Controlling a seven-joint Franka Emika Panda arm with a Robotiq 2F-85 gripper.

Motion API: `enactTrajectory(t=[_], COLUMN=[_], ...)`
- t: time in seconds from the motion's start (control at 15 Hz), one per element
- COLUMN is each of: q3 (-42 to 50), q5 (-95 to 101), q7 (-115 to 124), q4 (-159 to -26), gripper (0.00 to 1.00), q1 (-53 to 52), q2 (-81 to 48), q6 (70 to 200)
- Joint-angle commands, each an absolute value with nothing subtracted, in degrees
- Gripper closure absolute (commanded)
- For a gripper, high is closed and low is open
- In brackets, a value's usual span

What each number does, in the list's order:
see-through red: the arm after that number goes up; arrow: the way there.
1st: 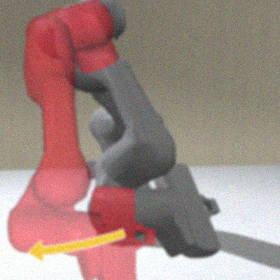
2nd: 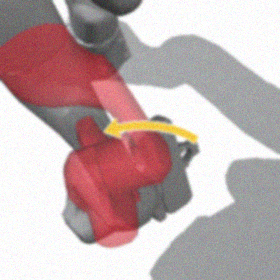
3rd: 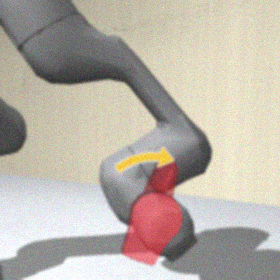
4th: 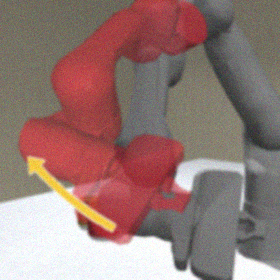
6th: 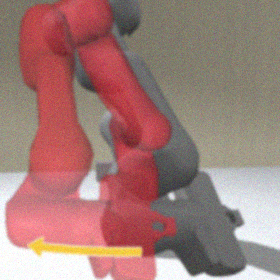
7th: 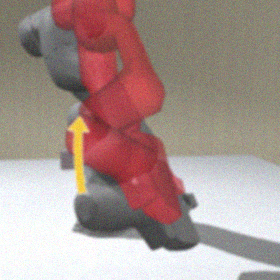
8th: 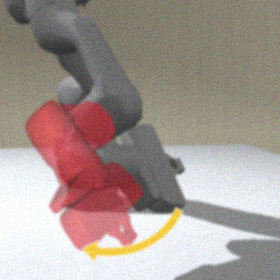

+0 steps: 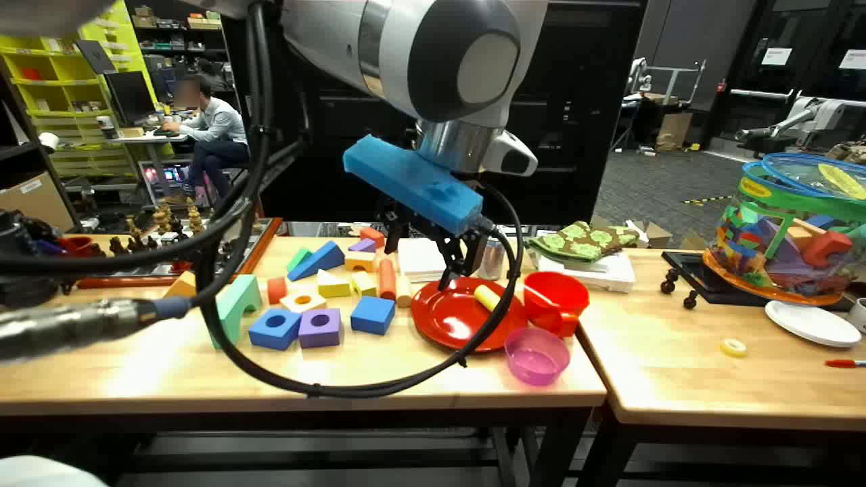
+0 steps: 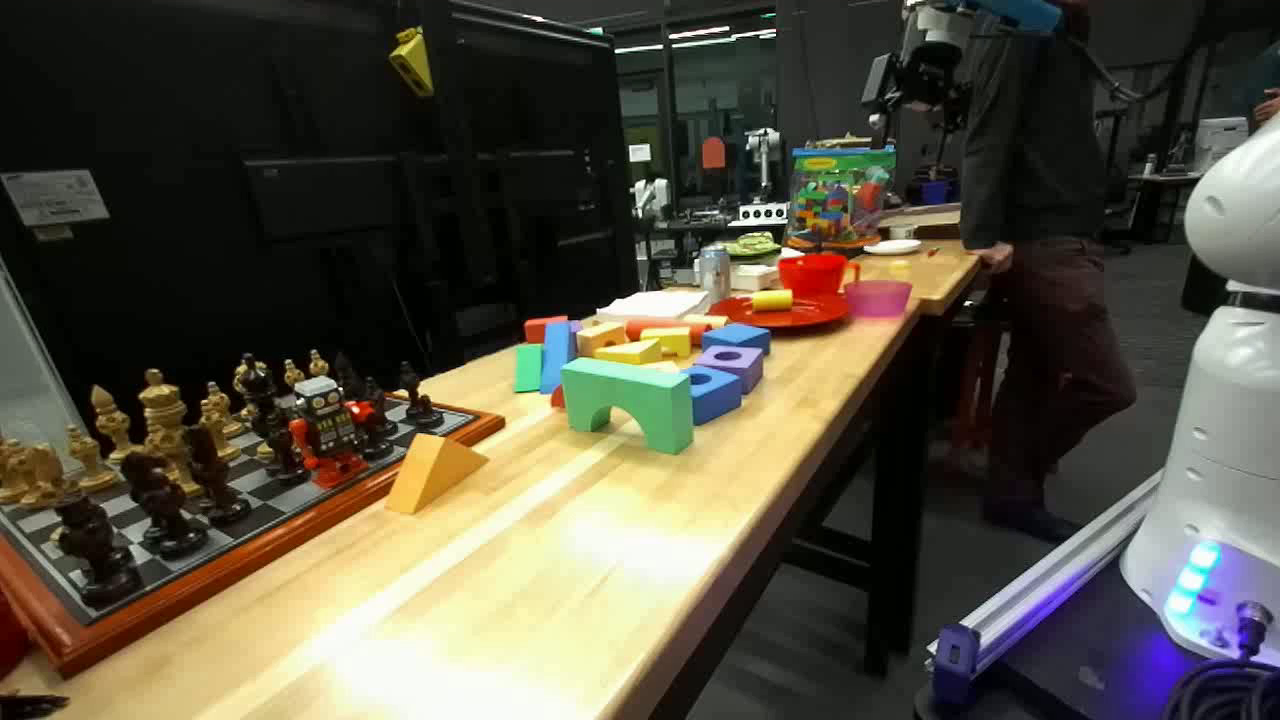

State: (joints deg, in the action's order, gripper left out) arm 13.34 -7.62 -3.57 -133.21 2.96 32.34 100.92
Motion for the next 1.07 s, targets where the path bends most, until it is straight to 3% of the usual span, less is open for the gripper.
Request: enactTrajectory(t=[0.0,1.0], q3=[12.0,9.8], q5=[-8.4,-0.3], q7=[-4.3,-13.3], q4=[-133.0,-134.3], gripper=[0.0,0.0], q1=[4.7,3.5], q2=[32.1,30.6], q6=[100.7,99.4])
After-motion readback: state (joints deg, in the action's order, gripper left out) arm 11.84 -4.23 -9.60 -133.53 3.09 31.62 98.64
